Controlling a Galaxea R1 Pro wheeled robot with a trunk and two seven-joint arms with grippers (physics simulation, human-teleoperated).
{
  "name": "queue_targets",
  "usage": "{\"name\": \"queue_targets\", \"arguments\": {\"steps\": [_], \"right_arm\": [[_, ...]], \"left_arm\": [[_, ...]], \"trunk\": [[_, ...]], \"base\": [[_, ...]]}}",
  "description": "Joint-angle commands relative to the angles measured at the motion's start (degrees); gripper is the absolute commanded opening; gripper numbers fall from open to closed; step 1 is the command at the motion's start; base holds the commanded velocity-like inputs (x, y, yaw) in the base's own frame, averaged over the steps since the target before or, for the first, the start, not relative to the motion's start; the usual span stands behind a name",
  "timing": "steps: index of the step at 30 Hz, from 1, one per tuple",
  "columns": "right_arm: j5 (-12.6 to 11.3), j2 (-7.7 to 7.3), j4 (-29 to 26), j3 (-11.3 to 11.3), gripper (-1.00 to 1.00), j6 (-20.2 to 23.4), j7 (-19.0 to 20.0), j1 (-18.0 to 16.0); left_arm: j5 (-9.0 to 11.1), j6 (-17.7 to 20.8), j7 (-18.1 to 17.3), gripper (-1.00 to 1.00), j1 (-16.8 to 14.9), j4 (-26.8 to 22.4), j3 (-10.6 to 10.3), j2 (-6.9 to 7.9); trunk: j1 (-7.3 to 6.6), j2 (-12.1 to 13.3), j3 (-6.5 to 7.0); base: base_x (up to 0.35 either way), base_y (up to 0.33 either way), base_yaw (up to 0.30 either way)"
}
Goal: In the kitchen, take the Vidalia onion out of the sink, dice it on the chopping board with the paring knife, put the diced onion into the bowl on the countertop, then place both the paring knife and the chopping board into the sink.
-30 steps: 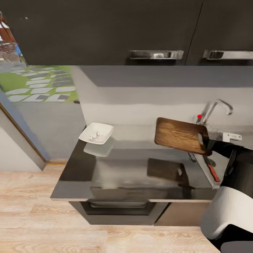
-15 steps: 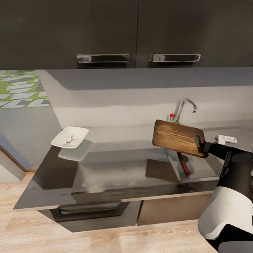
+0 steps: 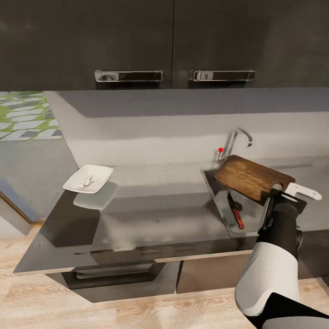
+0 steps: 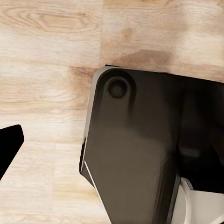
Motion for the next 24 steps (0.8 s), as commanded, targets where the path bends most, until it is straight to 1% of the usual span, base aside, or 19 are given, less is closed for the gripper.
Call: {"name": "queue_targets", "arguments": {"steps": [1, 3, 4, 5, 6, 7, 9, 13, 15, 16, 17, 18, 19, 21, 23, 24], "right_arm": [[-3.39, 0.05, 0.11, -0.03, -1.00, -0.23, -3.21, -0.06], [-8.53, 0.05, 0.58, 0.00, -1.00, -2.18, -10.11, -0.06], [-11.87, 0.05, 1.29, 0.08, -1.00, -5.09, -15.29, -0.06], [-13.49, 0.05, 2.15, 0.19, -1.00, -7.08, -18.31, -0.06], [-14.10, 0.05, 2.70, 0.23, -1.00, -7.95, -19.62, -0.06], [-15.27, 0.05, 4.55, 0.43, -1.00, -9.84, -22.48, -0.06], [-16.04, 0.05, 6.82, 0.72, -1.00, -11.07, -24.32, -0.06], [-16.85, 0.05, 10.17, 1.12, -1.00, -12.02, -25.44, -0.06], [-18.55, 0.05, 12.43, 2.00, -1.00, -12.42, -25.67, -0.06], [-20.02, 0.05, 13.25, 2.81, -1.00, -12.54, -25.95, -0.06], [-23.48, 0.05, 14.14, 4.89, -1.00, -12.68, -27.32, -0.08], [-25.38, 0.05, 14.36, 5.99, -1.00, -12.76, -28.39, -0.07], [-26.35, 0.05, 14.44, 6.49, -1.00, -12.85, -28.96, -0.07], [-30.16, 0.05, 14.63, 7.84, -1.00, -13.68, -31.06, -0.06], [-33.72, 0.05, 14.66, 8.52, -1.00, -15.17, -32.78, -0.06], [-34.55, 0.05, 14.70, 8.64, -1.00, -15.54, -33.24, -0.06]], "left_arm": [[0.59, -0.02, -0.28, 1.00, 0.02, -0.07, -0.12, 0.03], [0.59, -0.02, -0.28, 1.00, 0.02, -0.06, -0.12, 0.03], [0.59, -0.02, -0.28, 1.00, 0.02, -0.06, -0.12, 0.03], [0.59, -0.03, -0.28, 1.00, 0.02, -0.05, -0.12, 0.03], [0.59, -0.03, -0.28, 1.00, 0.02, -0.05, -0.12, 0.03], [0.59, 0.01, -0.28, 1.00, 0.02, -0.05, -0.12, 0.03], [0.59, -0.01, -0.28, 1.00, 0.02, -0.05, -0.12, 0.03], [0.59, 0.00, -0.28, 1.00, 0.02, -0.05, -0.12, 0.03], [0.59, 0.03, -0.28, 1.00, 0.02, -0.05, -0.12, 0.03], [0.59, 0.02, -0.28, 1.00, 0.02, -0.05, -0.12, 0.03], [0.59, 0.03, -0.28, 1.00, 0.02, -0.05, -0.12, 0.03], [0.59, 0.00, -0.28, 1.00, 0.02, -0.05, -0.12, 0.03], [0.59, -0.01, -0.28, 1.00, 0.02, -0.05, -0.12, 0.03], [0.59, 0.02, -0.28, 1.00, 0.02, -0.05, -0.12, 0.03], [0.59, 0.04, -0.28, 1.00, 0.02, -0.05, -0.12, 0.03], [0.59, 0.04, -0.28, 1.00, 0.02, -0.05, -0.12, 0.03]], "trunk": [[0.03, -0.09, -0.09], [0.03, -0.09, -0.09], [0.03, -0.09, -0.09], [0.03, -0.09, -0.09], [0.03, -0.09, -0.09], [0.03, -0.09, -0.09], [0.03, -0.09, -0.09], [0.03, -0.09, -0.09], [0.03, -0.09, -0.09], [0.03, -0.09, -0.09], [0.03, -0.09, -0.09], [0.03, -0.09, -0.09], [0.03, -0.09, -0.09], [0.03, -0.09, -0.09], [0.03, -0.09, -0.09], [0.03, -0.09, -0.09]], "base": [[0.000, 0.000, 0.000], [0.000, 0.000, 0.000], [0.000, 0.000, 0.000], [0.000, 0.000, 0.000], [0.000, 0.000, 0.000], [0.000, 0.000, 0.000], [0.000, 0.000, 0.000], [0.000, 0.000, 0.000], [0.000, 0.000, 0.000], [0.000, 0.000, 0.000], [0.000, 0.000, 0.000], [0.000, 0.000, 0.000], [0.000, 0.000, 0.000], [0.000, 0.000, 0.000], [0.000, 0.000, 0.000], [0.000, 0.000, 0.000]]}}
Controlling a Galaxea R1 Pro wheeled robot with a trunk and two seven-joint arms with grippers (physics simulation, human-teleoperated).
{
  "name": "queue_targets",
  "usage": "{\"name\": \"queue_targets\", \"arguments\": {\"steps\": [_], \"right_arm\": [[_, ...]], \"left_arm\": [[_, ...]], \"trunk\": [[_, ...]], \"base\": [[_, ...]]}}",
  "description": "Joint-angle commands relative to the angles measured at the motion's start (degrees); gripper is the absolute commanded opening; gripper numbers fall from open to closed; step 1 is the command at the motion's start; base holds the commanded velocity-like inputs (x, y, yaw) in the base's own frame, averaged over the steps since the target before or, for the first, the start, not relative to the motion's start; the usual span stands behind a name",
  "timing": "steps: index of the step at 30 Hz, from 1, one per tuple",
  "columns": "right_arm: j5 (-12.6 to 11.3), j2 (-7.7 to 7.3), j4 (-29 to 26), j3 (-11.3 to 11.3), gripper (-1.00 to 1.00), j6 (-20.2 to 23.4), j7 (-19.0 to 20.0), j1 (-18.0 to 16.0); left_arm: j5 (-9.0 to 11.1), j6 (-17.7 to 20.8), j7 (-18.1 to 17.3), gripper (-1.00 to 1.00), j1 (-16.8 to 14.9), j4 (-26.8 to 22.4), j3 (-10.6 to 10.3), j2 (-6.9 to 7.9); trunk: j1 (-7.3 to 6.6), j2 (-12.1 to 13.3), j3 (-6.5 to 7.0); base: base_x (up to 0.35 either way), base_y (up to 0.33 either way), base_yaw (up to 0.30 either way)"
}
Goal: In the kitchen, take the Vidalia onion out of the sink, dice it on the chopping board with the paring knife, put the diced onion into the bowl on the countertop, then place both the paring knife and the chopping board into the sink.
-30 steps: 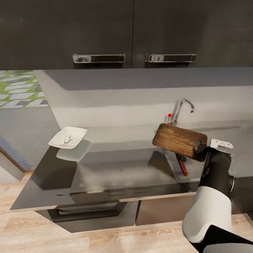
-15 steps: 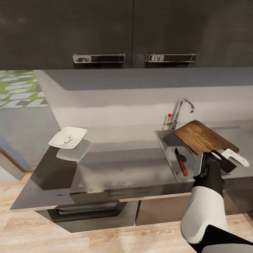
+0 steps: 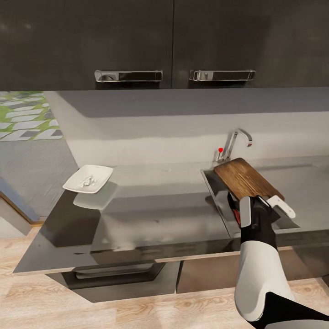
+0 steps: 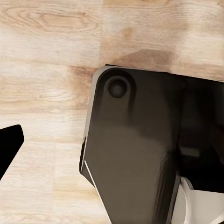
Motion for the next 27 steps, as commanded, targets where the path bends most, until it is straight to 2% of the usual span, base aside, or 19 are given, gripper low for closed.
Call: {"name": "queue_targets", "arguments": {"steps": [1, 13, 27], "right_arm": [[-0.75, 0.04, -0.10, 0.06, -1.00, 0.06, -0.51, -0.05], [-4.10, 0.04, -0.13, 0.14, -1.00, -0.44, -2.06, -0.05], [-4.55, 0.04, -0.03, 0.00, -1.00, -0.42, -2.59, -0.05]], "left_arm": [[0.59, -0.04, -0.28, 1.00, 0.02, -0.08, -0.12, 0.03], [0.59, -0.03, -0.28, 1.00, 0.02, -0.08, -0.12, 0.03], [0.59, -0.03, -0.28, 1.00, 0.02, -0.17, -0.04, 0.04]], "trunk": [[0.03, -0.10, -0.09], [0.03, -0.10, -0.14], [0.03, -0.10, -1.32]], "base": [[0.000, 0.000, 0.000], [0.000, 0.000, 0.000], [0.057, 0.000, 0.000]]}}
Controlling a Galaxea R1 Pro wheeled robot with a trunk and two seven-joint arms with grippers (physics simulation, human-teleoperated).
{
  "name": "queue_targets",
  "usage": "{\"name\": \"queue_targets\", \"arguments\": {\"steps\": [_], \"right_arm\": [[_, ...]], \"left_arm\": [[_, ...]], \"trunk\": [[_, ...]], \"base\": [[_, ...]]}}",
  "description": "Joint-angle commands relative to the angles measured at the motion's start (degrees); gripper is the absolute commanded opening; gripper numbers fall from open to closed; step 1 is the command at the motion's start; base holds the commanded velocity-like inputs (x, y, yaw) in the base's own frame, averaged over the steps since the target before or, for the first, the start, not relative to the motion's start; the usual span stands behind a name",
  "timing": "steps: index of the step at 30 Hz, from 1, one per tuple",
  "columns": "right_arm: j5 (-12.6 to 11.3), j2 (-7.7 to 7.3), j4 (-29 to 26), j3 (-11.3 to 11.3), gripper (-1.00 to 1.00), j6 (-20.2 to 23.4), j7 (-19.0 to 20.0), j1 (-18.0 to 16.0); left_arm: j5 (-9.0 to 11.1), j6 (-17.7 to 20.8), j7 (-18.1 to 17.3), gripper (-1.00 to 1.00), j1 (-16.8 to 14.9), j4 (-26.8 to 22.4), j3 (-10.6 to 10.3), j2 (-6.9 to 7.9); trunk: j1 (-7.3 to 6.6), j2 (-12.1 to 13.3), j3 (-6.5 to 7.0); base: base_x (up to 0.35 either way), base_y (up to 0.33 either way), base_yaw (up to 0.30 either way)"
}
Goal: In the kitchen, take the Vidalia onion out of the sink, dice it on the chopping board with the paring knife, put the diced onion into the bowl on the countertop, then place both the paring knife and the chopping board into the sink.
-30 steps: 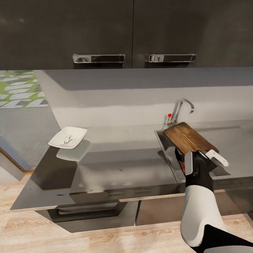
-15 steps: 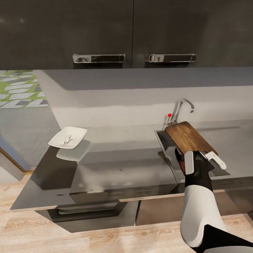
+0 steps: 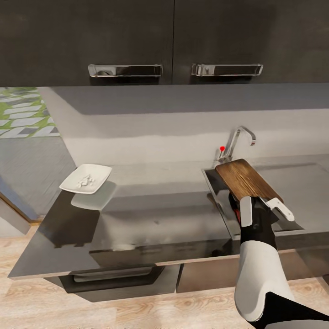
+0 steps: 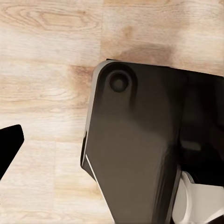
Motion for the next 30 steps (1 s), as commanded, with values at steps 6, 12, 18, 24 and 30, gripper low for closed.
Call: {"name": "queue_targets", "arguments": {"steps": [6, 12, 18, 24, 30], "right_arm": [[-0.04, 0.04, 0.27, -0.25, -1.00, 0.39, -0.15, -0.05], [-0.01, 0.04, 1.53, -1.25, -1.00, 0.25, -0.15, -0.05], [-0.09, 0.04, 2.58, -1.46, -1.00, 0.18, -0.15, -0.05], [-0.15, 0.04, 2.68, -5.01, -1.00, 0.19, -0.09, -0.05], [-0.18, 0.04, 2.68, -6.34, -1.00, 0.20, -0.07, -0.05]], "left_arm": [[0.59, -0.04, -0.28, 1.00, 0.02, -0.08, -0.10, 0.03], [0.59, -0.04, -0.28, 1.00, 0.02, -0.08, -0.10, 0.06], [0.59, -0.05, -0.28, 1.00, 0.02, -0.08, -0.10, 0.05], [0.59, -0.04, -0.28, 1.00, 0.02, -0.08, -0.10, 0.06], [0.59, -0.04, -0.28, 1.00, 0.02, -0.08, -0.10, 0.08]], "trunk": [[0.03, -0.10, -0.64], [0.03, -0.10, -1.19], [0.03, -0.10, -1.74], [0.03, -0.10, -2.30], [0.03, -0.10, -2.85]], "base": [[0.004, 0.000, 0.000], [0.000, 0.000, 0.000], [0.027, 0.000, 0.000], [0.225, 0.000, 0.000], [0.045, 0.000, 0.000]]}}
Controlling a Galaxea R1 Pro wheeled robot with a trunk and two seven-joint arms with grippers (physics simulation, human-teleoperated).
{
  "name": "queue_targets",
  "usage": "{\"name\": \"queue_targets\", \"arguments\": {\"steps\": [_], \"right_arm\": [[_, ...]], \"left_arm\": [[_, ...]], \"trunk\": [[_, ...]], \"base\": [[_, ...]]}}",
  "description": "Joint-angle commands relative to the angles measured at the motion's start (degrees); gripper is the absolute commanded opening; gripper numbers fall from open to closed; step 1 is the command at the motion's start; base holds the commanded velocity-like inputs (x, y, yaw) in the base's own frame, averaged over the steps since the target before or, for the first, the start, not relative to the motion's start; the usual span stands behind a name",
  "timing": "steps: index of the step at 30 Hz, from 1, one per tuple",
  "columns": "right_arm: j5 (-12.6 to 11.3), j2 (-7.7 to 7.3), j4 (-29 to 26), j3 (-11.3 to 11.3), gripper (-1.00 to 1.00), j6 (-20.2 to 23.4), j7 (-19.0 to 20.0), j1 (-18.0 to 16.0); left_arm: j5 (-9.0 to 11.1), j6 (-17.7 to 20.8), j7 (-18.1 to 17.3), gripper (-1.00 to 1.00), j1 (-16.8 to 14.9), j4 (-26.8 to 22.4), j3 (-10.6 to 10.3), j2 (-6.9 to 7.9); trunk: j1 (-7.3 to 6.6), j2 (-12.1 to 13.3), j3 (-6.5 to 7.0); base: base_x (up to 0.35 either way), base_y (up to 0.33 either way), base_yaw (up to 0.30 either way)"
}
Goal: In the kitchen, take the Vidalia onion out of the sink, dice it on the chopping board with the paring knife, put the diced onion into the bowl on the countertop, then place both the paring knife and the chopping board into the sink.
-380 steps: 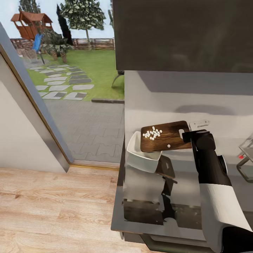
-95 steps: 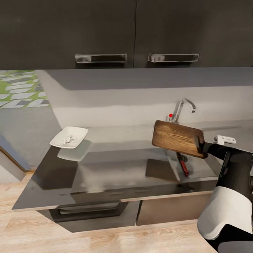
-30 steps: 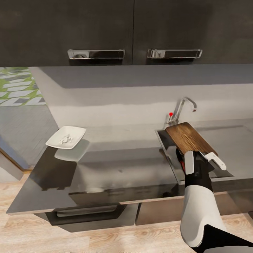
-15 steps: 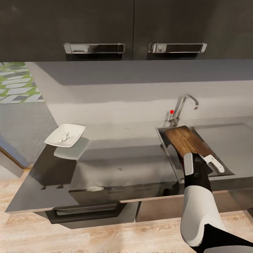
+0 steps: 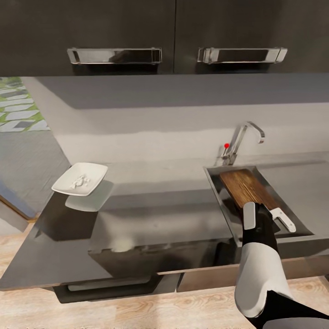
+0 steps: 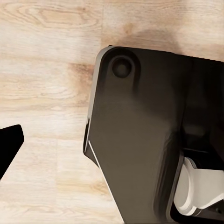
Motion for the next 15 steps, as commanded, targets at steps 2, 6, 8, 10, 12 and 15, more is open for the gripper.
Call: {"name": "queue_targets", "arguments": {"steps": [2, 6, 8, 10, 12, 15], "right_arm": [[-0.09, 0.04, -0.12, -0.11, -1.00, 0.39, -0.14, -0.05], [-0.09, 0.04, -0.12, -0.13, -1.00, 0.40, -0.14, -0.05], [-0.09, 0.04, -0.12, -0.17, -1.00, 0.40, -0.14, -0.05], [-0.09, 0.04, -0.12, -0.20, -1.00, 0.40, -0.14, -0.05], [-0.09, 0.04, -0.12, -0.21, -1.00, 0.38, -0.14, -0.05], [-0.09, 0.04, -0.12, -0.22, -1.00, 0.37, -0.14, -0.05]], "left_arm": [[0.59, -0.04, -0.28, 1.00, 0.02, -0.08, -0.11, 0.01], [0.59, -0.04, -0.28, 1.00, 0.02, -0.08, -0.11, -0.01], [0.59, -0.04, -0.28, 1.00, 0.02, -0.08, -0.11, 0.00], [0.59, -0.05, -0.28, 1.00, 0.02, -0.08, -0.12, 0.00], [0.59, -0.04, -0.28, 1.00, 0.02, -0.08, -0.12, 0.00], [0.59, -0.04, -0.28, 1.00, 0.02, -0.08, -0.11, -0.03]], "trunk": [[0.03, -0.10, -0.27], [0.03, -0.10, -0.64], [0.03, -0.10, -0.82], [0.03, -0.10, -1.01], [0.03, -0.10, -1.19], [0.03, -0.10, -1.47]], "base": [[0.004, 0.000, 0.000], [0.001, 0.000, 0.000], [0.000, 0.000, 0.000], [0.000, 0.000, 0.000], [0.000, 0.000, 0.000], [0.000, 0.000, 0.000]]}}
